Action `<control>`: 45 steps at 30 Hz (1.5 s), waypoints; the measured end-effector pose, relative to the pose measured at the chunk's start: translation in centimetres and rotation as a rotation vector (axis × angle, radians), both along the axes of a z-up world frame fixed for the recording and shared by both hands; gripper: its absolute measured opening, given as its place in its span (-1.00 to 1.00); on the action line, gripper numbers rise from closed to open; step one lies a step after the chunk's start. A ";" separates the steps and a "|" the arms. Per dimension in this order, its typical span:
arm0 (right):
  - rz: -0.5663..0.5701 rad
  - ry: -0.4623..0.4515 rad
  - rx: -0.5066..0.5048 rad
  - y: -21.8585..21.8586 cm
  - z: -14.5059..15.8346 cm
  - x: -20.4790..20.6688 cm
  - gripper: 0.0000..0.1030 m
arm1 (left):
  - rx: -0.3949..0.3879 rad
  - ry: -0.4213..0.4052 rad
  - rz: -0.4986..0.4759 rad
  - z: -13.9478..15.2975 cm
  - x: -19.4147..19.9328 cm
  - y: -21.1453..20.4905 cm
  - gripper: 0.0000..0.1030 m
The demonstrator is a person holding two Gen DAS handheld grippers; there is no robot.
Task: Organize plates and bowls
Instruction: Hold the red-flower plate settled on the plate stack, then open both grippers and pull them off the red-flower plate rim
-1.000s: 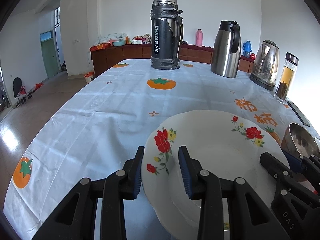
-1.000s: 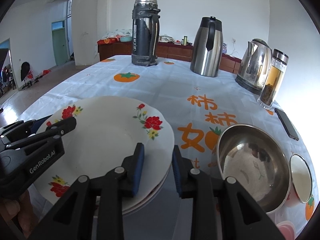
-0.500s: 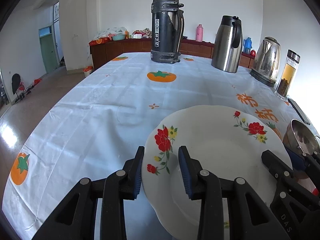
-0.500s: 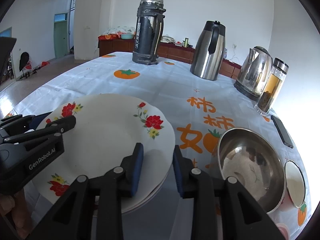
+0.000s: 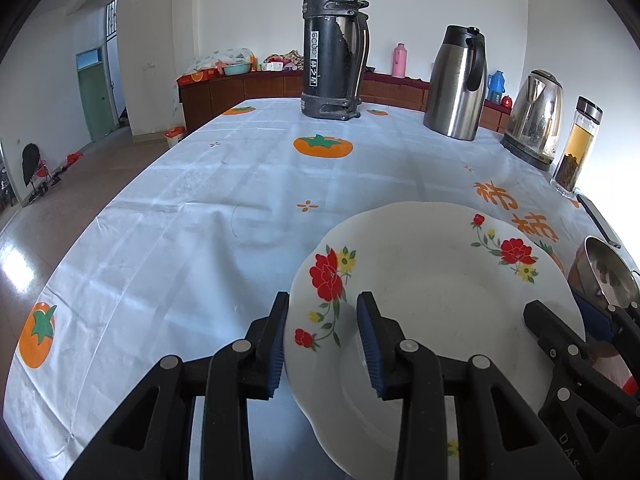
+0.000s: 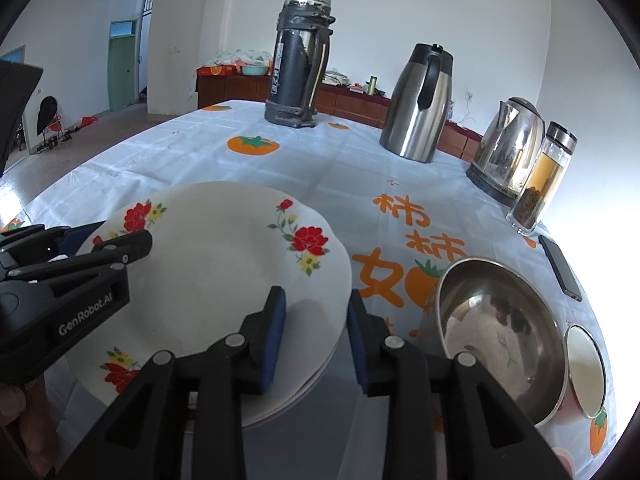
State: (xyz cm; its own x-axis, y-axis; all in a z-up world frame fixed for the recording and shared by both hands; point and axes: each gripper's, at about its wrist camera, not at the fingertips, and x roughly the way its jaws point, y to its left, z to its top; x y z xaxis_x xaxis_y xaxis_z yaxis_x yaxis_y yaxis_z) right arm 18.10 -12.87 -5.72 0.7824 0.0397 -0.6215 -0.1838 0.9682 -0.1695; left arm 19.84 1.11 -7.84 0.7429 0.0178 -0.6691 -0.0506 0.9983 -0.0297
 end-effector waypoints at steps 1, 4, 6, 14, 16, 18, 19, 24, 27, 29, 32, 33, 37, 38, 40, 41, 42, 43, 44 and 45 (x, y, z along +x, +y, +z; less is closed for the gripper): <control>0.000 0.000 -0.001 0.1 0.0 0.0 -0.40 | 0.001 0.000 0.000 0.0 0.0 0.0 -0.29; 0.000 -0.001 -0.001 0.1 0.0 0.0 -0.39 | -0.001 0.000 0.000 0.0 0.0 0.0 -0.29; 0.001 0.000 -0.001 0.1 0.0 0.0 -0.39 | -0.001 0.000 0.000 0.0 0.0 0.0 -0.29; 0.007 0.030 0.021 -0.3 -0.3 0.4 -0.24 | -0.001 -0.007 -0.011 0.0 0.0 -0.3 -0.20; 0.010 0.013 0.027 -0.4 -0.1 0.1 -0.22 | 0.004 -0.017 -0.007 0.1 -0.2 -0.3 -0.04; 0.018 0.002 0.021 -0.2 0.0 0.0 -0.06 | 0.008 -0.026 0.001 0.2 -0.3 -0.3 0.06; 0.021 -0.004 0.019 -0.1 0.0 -0.2 -0.04 | 0.006 -0.029 0.002 0.3 -0.3 -0.1 0.06; 0.022 -0.016 0.016 0.0 0.2 -0.3 0.11 | -0.004 -0.042 0.015 0.5 -0.4 0.4 0.08; 0.024 -0.025 0.013 0.0 0.2 -0.4 0.26 | -0.012 -0.043 0.018 0.5 -0.4 0.6 0.09; 0.029 -0.031 0.010 0.2 0.3 -0.5 0.26 | -0.016 -0.051 0.020 0.6 -0.5 0.6 0.10; 0.035 -0.047 0.000 0.4 0.4 -0.8 0.26 | -0.016 -0.059 0.021 0.6 -0.6 0.6 0.11; 0.039 -0.058 -0.003 0.5 0.5 -1.1 0.26 | -0.015 -0.062 0.021 0.6 -0.7 0.6 0.11; 0.048 -0.132 0.016 0.8 1.4 -2.2 0.26 | -0.025 -0.104 0.021 1.1 -1.3 0.6 0.23; 0.047 -0.144 0.024 0.8 1.6 -2.4 0.26 | -0.028 -0.117 0.023 1.2 -1.4 0.7 0.31; 0.044 -0.159 0.055 0.5 2.2 -3.2 0.28 | -0.033 -0.147 0.024 1.5 -1.8 0.7 0.41; 0.045 -0.162 0.067 0.3 2.5 -3.7 0.33 | -0.033 -0.160 0.020 1.7 -2.0 0.7 0.41; 0.048 -0.166 0.077 0.2 2.9 -4.3 0.39 | -0.033 -0.167 0.017 1.8 -2.0 0.6 0.41; 0.056 -0.173 0.082 0.2 3.3 -5.1 0.41 | -0.035 -0.174 0.011 1.9 -2.2 0.6 0.41; 0.062 -0.180 0.083 0.2 3.6 -5.7 0.42 | -0.038 -0.178 0.006 2.0 -2.2 0.5 0.41; 0.069 -0.186 0.081 0.2 4.0 -6.5 0.42 | -0.040 -0.182 0.000 2.1 -2.3 0.4 0.41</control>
